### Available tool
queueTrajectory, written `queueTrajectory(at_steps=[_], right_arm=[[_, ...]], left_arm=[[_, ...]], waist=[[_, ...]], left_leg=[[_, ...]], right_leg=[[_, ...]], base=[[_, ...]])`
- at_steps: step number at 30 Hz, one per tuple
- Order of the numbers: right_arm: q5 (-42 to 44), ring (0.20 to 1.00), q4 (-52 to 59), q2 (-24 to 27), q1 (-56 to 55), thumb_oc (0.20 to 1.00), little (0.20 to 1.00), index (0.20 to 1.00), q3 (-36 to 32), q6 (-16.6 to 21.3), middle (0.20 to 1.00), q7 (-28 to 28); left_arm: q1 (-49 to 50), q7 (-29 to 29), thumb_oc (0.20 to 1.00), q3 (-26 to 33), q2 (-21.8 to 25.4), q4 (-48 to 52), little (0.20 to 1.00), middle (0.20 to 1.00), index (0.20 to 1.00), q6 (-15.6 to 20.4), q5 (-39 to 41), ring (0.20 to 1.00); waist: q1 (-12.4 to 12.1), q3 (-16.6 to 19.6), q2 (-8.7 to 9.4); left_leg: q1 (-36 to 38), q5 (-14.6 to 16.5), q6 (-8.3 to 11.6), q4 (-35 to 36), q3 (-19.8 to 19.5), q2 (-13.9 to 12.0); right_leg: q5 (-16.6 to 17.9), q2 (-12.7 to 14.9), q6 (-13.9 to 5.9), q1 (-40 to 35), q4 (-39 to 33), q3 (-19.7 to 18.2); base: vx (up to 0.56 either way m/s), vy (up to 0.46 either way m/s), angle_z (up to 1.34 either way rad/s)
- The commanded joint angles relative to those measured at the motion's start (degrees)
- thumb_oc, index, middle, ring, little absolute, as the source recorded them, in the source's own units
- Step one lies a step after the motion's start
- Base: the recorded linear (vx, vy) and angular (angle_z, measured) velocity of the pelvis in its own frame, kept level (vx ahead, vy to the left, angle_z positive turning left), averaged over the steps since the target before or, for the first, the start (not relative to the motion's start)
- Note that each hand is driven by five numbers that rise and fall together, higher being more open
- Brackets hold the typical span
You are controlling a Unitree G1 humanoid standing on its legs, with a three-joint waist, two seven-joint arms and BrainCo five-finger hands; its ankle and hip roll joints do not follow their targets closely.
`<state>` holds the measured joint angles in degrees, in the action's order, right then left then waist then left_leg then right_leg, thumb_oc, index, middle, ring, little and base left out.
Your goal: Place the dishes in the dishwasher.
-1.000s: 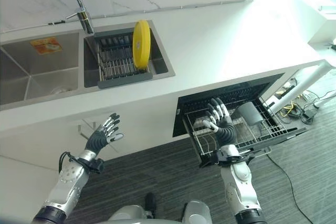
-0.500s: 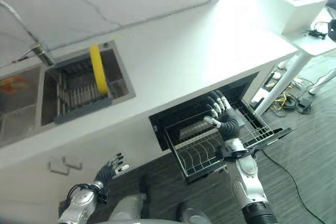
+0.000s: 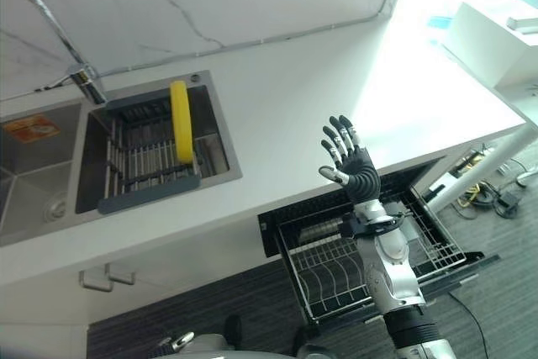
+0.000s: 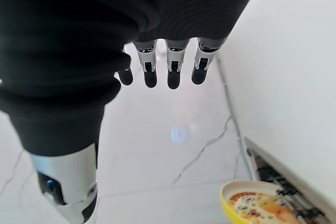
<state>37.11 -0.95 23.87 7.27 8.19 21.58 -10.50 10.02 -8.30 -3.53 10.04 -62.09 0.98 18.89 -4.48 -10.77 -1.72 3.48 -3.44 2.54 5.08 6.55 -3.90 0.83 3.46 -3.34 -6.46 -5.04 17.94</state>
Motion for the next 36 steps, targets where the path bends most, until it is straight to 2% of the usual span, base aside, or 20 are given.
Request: queueTrajectory(at_steps=[1, 2, 6, 9, 12, 27, 33, 36], right_arm=[[-0.23, 1.0, 7.17, 1.0, 2.1, 1.0, 1.0, 1.0, -1.73, 0.38, 1.0, 0.74], [-0.02, 1.0, 8.12, 1.2, 3.52, 1.0, 1.0, 1.0, -1.65, -2.31, 1.0, 0.05], [0.22, 1.0, 8.31, 1.73, 6.62, 1.0, 1.0, 1.0, -0.64, -6.33, 1.0, -0.22], [1.06, 1.0, 7.82, 1.65, 9.27, 1.0, 1.0, 1.0, 0.52, -8.38, 1.0, 0.86], [1.26, 1.0, 6.23, 0.81, 13.32, 1.0, 1.0, 1.0, 1.85, -10.19, 1.0, 4.78], [0.62, 1.0, -4.68, -2.95, 27.78, 1.0, 1.0, 1.0, 4.73, -13.97, 1.0, 14.12], [0.9, 1.0, -9.72, -2.52, 31.7, 1.0, 1.0, 1.0, 4.97, -15.16, 1.0, 15.23], [1.64, 1.0, -13.23, -1.91, 33.62, 1.0, 1.0, 1.0, 4.73, -14.46, 1.0, 16.27]], left_arm=[[-2.25, -1.41, 1.0, -0.43, 0.05, -3.88, 1.0, 1.0, 1.0, -7.95, 3.53, 1.0], [-2.77, -2.48, 1.0, 0.75, -0.03, -6.99, 1.0, 1.0, 1.0, -12.1, 5.1, 1.0], [-2.97, -2.63, 1.0, 1.67, 0.24, -9.18, 1.0, 1.0, 1.0, -14.23, 6.41, 1.0], [-3.15, -2.93, 1.0, 1.6, 0.53, -10.1, 1.0, 1.0, 1.0, -14.54, 6.74, 1.0], [-3.35, -3.26, 1.0, 0.98, 0.78, -10.94, 1.0, 1.0, 1.0, -14.76, 6.45, 1.0], [-2.12, -4.19, 1.0, -1.11, 2.25, -11.78, 1.0, 1.0, 1.0, -16.59, 2.91, 1.0], [-1.2, -4.97, 1.0, -2.19, 2.76, -11.46, 1.0, 1.0, 1.0, -16.45, 2.48, 1.0], [-1.34, -5.36, 1.0, -2.9, 3.06, -11.06, 1.0, 1.0, 1.0, -16.18, 2.38, 1.0]], waist=[[-0.84, 1.3, 1.88], [-1.07, 1.63, 1.97], [-1.98, 2.02, 1.99], [-2.73, 2.11, 1.96], [-4.02, 2.35, 1.87], [-8.96, 2.1, 1.6], [-11.12, 1.37, 1.51], [-12.1, 1.1, 1.37]], left_leg=[[-4.08, 3.0, 0.56, -2.44, 0.65, -0.4], [-3.9, 3.0, 0.64, -2.26, 0.61, -0.43], [-3.44, 2.92, 0.8, -1.73, -0.12, -0.21], [-3.31, 2.8, 0.92, -1.61, -0.56, -0.14], [-3.22, 2.65, 1.02, -1.45, -1.09, 0.04], [-3.91, 2.13, 0.52, -1.03, -3.82, 1.42], [-4.06, 1.96, 0.38, -0.99, -5.25, 2.01], [-4.46, 1.68, 0.37, -0.97, -5.97, 2.19]], right_leg=[[-7.35, 2.98, -1.43, -0.8, 6.05, 1.77], [-7.39, 2.97, -1.4, -1.2, 5.83, 2.28], [-7.29, 3.04, -1.52, -1.75, 5.37, 3.04], [-7.29, 3.09, -1.52, -2.17, 5.16, 3.57], [-7.27, 3.25, -1.56, -2.71, 4.96, 4.65], [-7.4, 4.07, -1.72, -4.37, 4.58, 7.82], [-7.62, 4.43, -1.84, -5.01, 4.79, 8.82], [-7.66, 4.58, -1.88, -5.27, 4.83, 9.46]], base=[[0.06, -0.018, 0.06], [0.06, -0.012, 0.05], [0.06, 0.003, 0.09], [0.05, 0.017, 0.07], [0.05, 0.035, 0.05], [0.07, 0.06, 0.15], [0.09, 0.049, 0.1], [0.07, 0.03, 0.15]])
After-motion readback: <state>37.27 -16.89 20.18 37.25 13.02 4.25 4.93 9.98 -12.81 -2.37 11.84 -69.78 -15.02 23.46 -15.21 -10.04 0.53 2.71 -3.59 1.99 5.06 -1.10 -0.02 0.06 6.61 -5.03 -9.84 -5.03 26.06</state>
